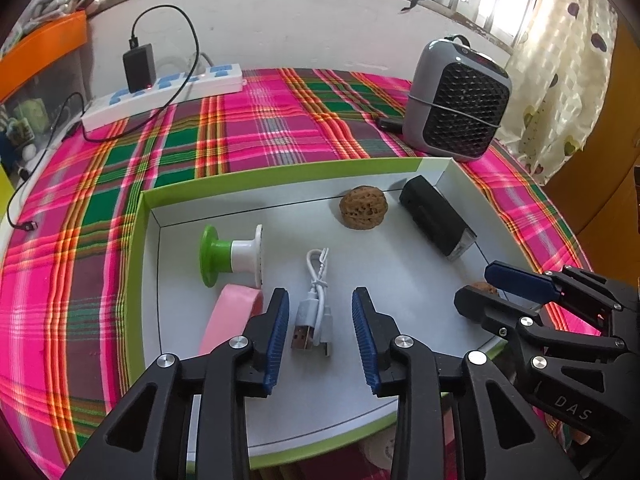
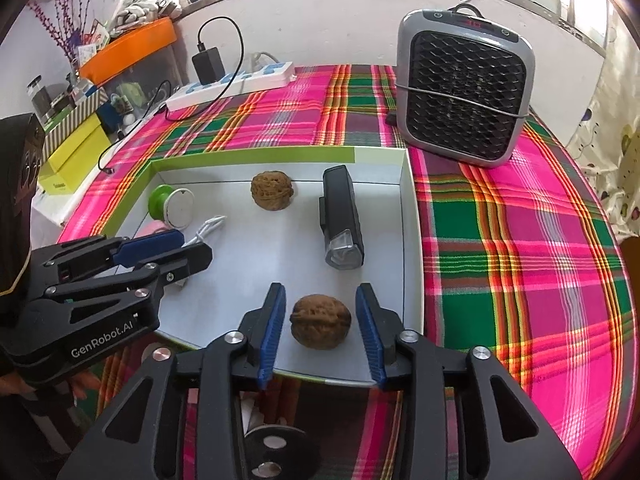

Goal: Organize objects
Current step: 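Open both tools to release the cable and walnut inside the box, then move the left tool to the beige round container while the right tool approaches the black dotted gadget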

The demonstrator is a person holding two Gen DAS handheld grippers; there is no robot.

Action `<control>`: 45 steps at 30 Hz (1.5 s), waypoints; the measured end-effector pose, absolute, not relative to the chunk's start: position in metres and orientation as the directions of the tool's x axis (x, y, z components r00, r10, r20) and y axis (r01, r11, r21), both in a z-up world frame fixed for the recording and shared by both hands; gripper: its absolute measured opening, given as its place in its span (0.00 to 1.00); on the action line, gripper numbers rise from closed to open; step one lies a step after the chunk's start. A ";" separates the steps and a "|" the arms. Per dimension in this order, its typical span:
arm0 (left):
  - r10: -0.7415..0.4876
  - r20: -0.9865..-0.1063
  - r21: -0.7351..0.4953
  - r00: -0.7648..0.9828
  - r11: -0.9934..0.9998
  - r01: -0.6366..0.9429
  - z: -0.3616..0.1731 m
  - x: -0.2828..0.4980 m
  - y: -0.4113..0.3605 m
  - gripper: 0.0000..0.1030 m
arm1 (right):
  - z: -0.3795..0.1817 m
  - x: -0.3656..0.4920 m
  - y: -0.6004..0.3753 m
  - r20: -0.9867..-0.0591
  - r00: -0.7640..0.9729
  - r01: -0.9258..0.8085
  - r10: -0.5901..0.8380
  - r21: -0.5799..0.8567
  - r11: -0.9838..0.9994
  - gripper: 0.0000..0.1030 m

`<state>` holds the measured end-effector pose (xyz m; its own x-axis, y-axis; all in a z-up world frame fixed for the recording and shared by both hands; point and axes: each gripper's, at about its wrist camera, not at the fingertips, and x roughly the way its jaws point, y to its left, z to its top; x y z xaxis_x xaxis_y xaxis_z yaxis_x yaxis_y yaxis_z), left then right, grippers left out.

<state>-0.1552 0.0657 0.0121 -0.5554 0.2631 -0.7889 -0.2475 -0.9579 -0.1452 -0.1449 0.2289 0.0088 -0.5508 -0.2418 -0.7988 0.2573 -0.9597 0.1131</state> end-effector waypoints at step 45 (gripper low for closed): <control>0.303 -0.728 -0.210 -0.615 -0.952 -0.221 0.029 -0.051 0.036 0.31 | 0.013 -0.050 0.235 -0.716 -0.641 0.290 -0.276 0.107 -0.951 0.50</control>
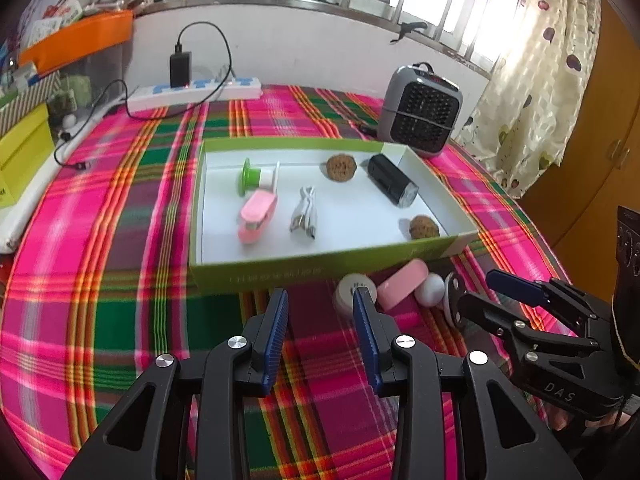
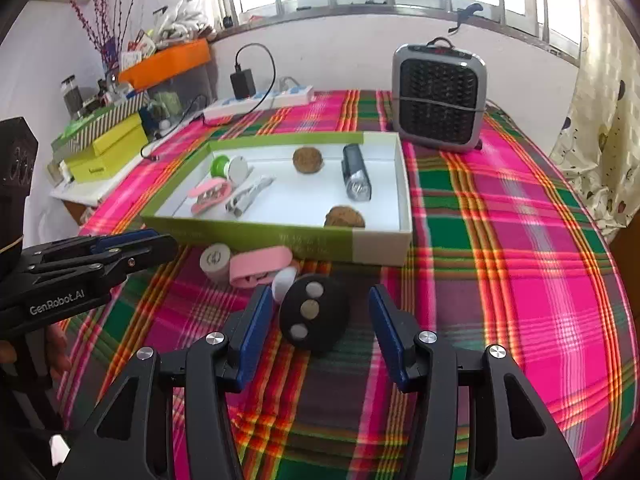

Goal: Organize objects
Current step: 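Move the left tool to the beige round container while the right tool approaches the black dotted gadget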

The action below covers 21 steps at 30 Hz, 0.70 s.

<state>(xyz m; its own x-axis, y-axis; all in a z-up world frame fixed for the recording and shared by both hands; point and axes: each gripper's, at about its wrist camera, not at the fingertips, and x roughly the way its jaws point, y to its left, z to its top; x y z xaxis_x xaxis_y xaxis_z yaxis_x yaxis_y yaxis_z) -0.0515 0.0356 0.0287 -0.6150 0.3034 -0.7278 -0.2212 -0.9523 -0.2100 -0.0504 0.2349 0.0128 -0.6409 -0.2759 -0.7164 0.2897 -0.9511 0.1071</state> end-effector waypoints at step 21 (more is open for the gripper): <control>0.348 -0.756 -0.247 -0.554 -0.936 -0.251 0.011 -0.058 0.043 0.37 | -0.007 -0.060 0.225 -0.778 -0.606 0.272 -0.168 -0.004 -0.962 0.50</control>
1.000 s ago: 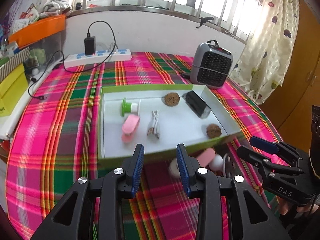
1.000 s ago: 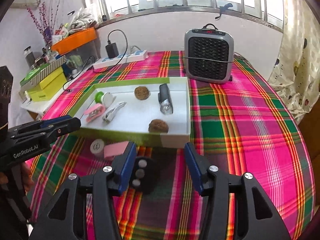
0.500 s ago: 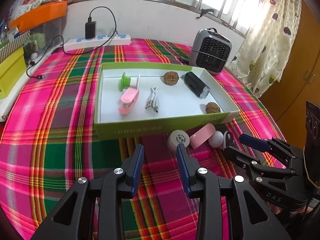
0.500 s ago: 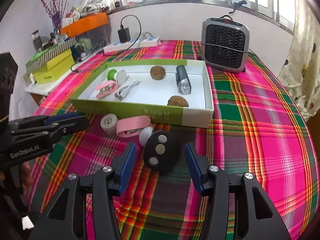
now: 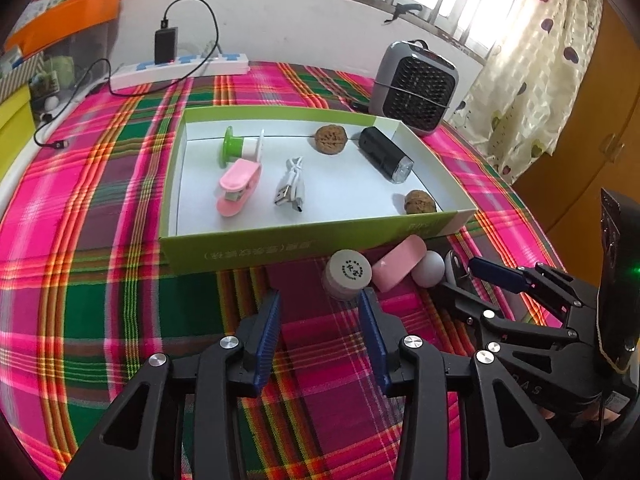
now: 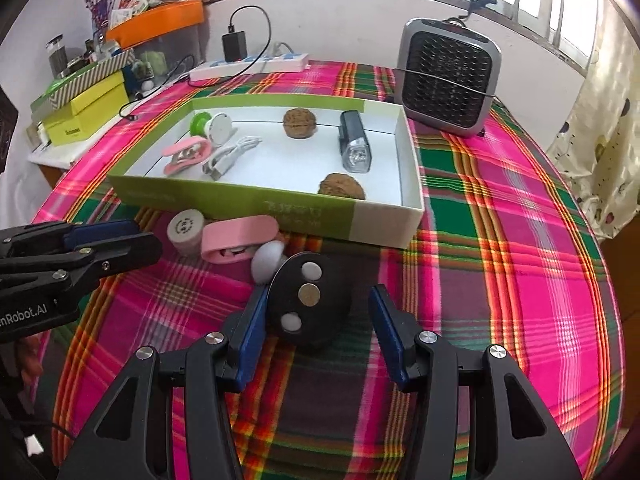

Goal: Organize objects
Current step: 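Move the left tool to the beige round container while the right tool approaches the black dotted gadget, then close the left tool on the beige container while the right tool closes on the black gadget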

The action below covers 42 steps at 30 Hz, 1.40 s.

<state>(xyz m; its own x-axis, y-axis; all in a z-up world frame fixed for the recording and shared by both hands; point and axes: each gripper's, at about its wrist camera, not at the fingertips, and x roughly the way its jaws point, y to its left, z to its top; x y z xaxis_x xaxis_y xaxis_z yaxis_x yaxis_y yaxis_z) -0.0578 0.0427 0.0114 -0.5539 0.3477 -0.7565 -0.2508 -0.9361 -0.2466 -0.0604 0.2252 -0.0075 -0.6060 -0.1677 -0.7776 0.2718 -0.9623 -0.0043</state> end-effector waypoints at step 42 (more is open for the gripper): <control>0.200 -0.787 -0.105 -0.584 -0.976 -0.193 0.006 -0.078 0.078 0.38 | -0.005 -0.062 0.252 -0.760 -0.623 0.239 -0.185 0.041 -0.970 0.37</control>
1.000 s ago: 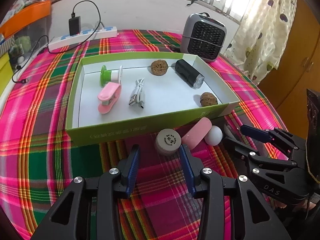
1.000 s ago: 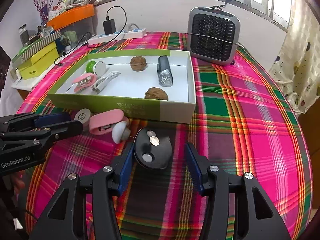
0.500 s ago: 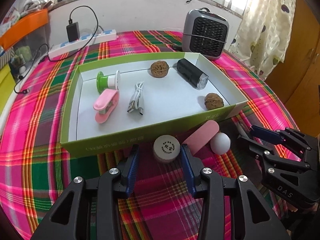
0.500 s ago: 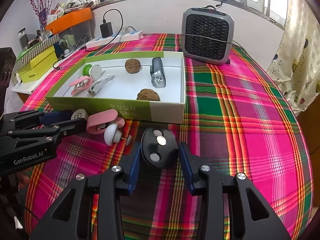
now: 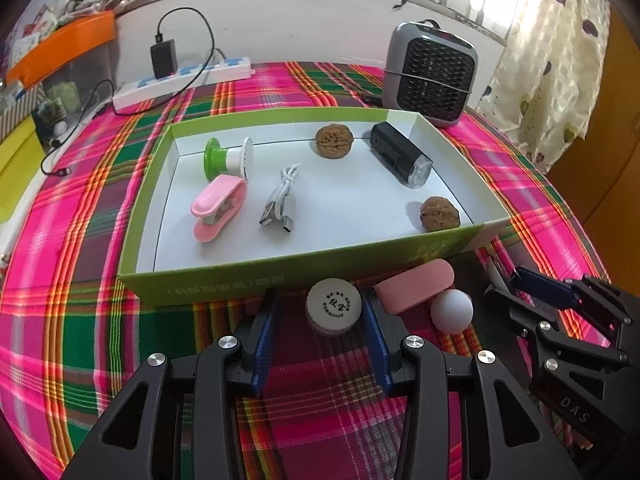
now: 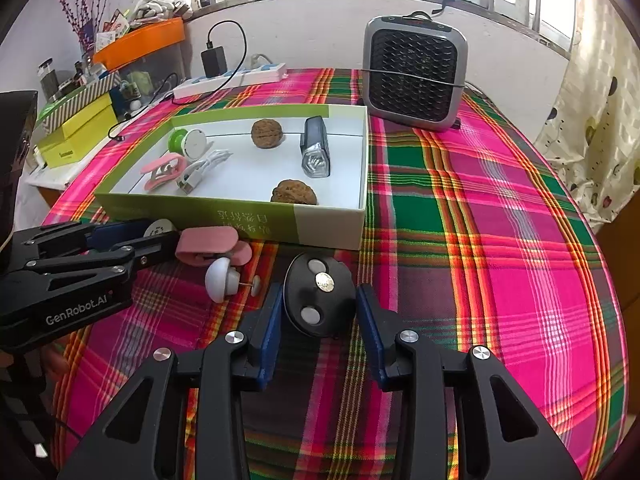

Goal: Organize objects
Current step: 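Close the left tool on the beige container while the right tool closes on the black gadget, then lift the beige container in the left tool while the right tool lifts the black gadget toward the box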

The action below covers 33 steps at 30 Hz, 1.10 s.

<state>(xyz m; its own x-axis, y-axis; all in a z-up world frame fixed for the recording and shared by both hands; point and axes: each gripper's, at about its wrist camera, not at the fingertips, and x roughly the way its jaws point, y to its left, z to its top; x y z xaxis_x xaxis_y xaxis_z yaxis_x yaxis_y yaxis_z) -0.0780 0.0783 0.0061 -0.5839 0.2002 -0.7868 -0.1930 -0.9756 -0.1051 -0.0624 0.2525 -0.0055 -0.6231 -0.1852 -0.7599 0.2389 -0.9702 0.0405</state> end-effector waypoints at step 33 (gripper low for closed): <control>0.185 -0.779 -0.097 -0.599 -0.979 -0.177 0.005 -0.072 0.074 0.25 | -0.004 -0.057 0.253 -0.752 -0.628 0.241 -0.199 0.054 -0.969 0.31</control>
